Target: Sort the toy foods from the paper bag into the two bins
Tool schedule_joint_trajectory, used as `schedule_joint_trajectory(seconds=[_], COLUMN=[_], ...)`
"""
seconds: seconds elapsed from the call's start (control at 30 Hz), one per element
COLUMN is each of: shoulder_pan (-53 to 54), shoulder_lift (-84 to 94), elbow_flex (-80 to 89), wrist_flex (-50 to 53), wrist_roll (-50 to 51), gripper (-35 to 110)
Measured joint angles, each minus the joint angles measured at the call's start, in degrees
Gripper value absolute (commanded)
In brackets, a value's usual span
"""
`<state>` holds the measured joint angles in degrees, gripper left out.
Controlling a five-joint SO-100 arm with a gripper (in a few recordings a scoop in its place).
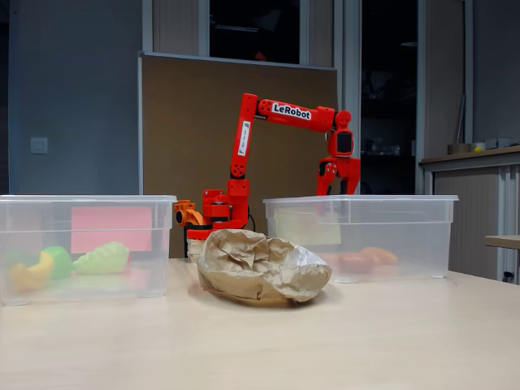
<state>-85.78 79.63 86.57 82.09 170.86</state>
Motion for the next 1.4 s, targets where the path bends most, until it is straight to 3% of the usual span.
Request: schedule_joint_trajectory(seconds=[0.33,1.0,1.4], shoulder_pan=[-1.9,-0.8,-0.6], shoulder_lift=[-6.9,-8.1,-10.0], elbow_flex=[-1.5,15.1,17.6], wrist_flex=[-5.4,-30.4,-35.2], wrist_roll=[0.0,0.0,0.0], gripper=[23,30,35])
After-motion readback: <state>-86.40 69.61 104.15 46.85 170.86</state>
